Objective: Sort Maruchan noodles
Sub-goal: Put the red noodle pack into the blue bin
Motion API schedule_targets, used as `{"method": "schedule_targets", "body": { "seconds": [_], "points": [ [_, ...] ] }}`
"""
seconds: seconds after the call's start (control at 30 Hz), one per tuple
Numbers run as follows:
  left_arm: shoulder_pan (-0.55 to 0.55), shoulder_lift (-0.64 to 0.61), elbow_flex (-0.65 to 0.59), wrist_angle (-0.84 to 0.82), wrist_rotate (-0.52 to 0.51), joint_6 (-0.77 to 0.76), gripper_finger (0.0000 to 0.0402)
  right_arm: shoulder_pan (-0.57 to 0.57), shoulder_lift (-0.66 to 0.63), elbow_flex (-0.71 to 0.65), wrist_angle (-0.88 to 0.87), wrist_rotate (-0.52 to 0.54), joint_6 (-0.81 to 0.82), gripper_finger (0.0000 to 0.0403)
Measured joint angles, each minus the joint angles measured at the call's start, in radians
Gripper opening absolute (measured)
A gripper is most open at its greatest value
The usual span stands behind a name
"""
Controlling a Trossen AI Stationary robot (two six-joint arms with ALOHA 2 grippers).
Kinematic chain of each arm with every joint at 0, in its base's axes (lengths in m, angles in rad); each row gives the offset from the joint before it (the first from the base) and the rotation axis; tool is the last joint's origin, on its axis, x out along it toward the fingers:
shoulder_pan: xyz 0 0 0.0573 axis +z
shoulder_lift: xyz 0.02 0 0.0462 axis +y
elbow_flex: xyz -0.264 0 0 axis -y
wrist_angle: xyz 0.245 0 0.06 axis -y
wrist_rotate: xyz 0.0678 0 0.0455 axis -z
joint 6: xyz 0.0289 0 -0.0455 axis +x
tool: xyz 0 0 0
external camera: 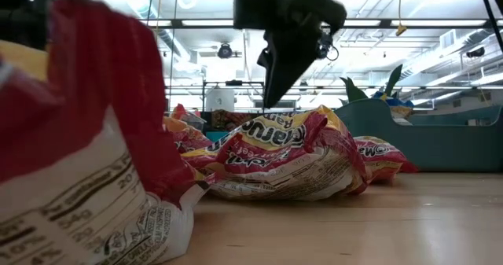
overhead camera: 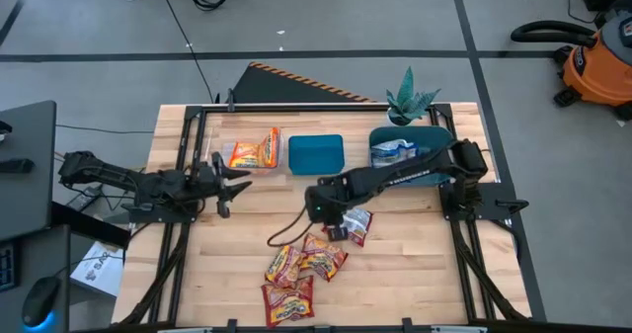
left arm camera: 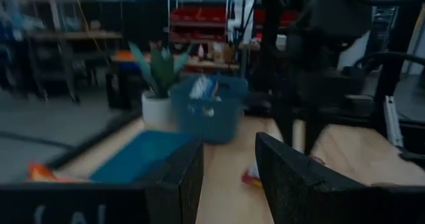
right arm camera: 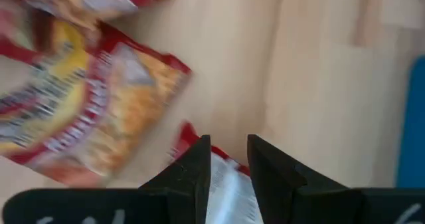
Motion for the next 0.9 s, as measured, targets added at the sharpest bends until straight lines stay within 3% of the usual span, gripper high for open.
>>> {"method": "schedule_targets", "body": {
  "seconds": [0.2, 0.57, 0.9],
  "points": [
    [0.000, 0.000, 0.000, 0.079, -0.001, 0.149, 0.0142, 0.035, 0.000, -0.009, 0.073, -0.002, 0.032, 0.0128],
    [0.000, 0.000, 0.000, 0.180, -0.001, 0.322, 0.0142, 0.058, 0.001, -0.164, 0.287, 0.005, 0.075, 0.0137],
    [0.000, 0.000, 0.000, 0.184, 0.000, 0.374, 0.0142, 0.056, 0.003, -0.297, 0.424, 0.004, -0.020, 0.0136]
  ]
}}
